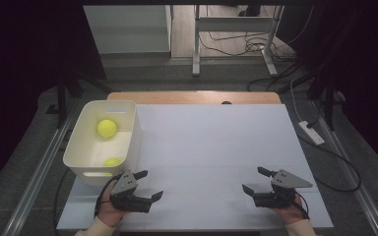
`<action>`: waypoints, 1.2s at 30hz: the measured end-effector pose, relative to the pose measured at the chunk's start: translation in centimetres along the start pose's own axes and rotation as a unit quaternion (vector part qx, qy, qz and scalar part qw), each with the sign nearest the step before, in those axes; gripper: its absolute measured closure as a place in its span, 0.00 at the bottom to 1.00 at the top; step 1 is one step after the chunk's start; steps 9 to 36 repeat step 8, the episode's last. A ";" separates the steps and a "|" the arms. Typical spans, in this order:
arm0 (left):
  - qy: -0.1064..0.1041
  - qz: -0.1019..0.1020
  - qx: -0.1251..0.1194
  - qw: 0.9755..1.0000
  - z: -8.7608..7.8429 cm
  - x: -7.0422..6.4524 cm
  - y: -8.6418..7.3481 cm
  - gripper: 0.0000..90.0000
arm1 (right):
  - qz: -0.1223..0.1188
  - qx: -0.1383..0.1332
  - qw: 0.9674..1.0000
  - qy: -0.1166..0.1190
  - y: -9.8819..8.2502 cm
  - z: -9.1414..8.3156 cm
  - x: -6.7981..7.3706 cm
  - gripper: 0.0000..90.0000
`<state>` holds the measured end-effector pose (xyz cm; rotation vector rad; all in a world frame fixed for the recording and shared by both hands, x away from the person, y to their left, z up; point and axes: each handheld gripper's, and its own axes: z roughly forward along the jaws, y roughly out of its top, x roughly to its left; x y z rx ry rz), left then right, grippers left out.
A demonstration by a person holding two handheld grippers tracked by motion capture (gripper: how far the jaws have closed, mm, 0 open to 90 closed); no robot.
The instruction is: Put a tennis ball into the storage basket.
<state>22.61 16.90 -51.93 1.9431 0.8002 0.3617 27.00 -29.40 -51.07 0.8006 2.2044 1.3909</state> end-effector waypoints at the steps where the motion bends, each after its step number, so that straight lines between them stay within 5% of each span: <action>1: 0.000 0.000 0.000 1.000 0.0 0.0 0.0 0.12 | -0.002 0.002 1.000 0.000 0.0 0.0 0.0 0.16; 36: 0.000 0.000 0.000 1.000 0.1 0.0 0.1 0.12 | -0.001 0.002 1.000 0.000 0.0 0.0 0.0 0.16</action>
